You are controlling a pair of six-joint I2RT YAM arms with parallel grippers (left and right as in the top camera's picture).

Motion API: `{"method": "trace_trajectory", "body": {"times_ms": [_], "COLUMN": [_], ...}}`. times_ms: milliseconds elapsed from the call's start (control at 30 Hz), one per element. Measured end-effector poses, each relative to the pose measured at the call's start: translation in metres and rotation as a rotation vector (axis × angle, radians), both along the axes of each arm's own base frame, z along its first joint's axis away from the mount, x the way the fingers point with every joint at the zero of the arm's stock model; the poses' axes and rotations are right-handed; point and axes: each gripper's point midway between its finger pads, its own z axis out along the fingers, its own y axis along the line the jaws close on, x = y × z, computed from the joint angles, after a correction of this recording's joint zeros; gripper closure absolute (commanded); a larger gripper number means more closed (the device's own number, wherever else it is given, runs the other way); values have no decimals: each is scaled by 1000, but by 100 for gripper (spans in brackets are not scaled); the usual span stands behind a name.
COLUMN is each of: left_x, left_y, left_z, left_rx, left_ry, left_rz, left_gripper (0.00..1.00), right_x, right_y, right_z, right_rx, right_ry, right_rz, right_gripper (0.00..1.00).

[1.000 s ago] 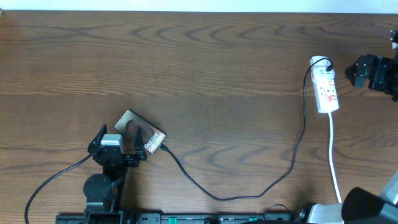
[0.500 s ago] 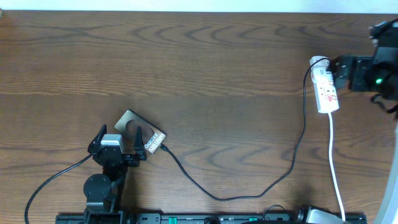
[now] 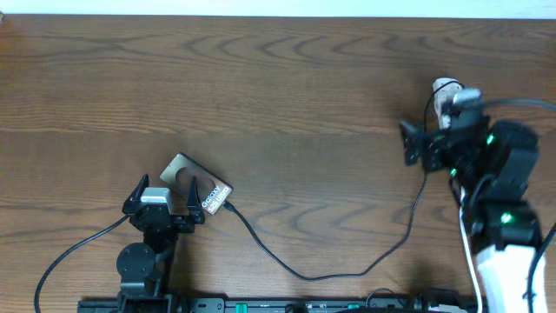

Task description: Plug charger to phone and switch on socket

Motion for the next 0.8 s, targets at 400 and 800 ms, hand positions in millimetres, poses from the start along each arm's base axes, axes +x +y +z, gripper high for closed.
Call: {"method": "trace_trajectory", "body": {"times_ms": [400,800], "left_x": [0,0], "left_y": [0,0], "left_z": [0,0], "left_rx": [0,0], "left_ry": [-1,-1], "left_rz": [0,0], "left_gripper": [8,8], "right_x": [-46,-88], "right_y": [40,46], "right_z": [-18,-21], "right_rx": [1,4], "right_ry": [-401,-665], "right_rz": [135,174], "right_gripper": [1,1]}}
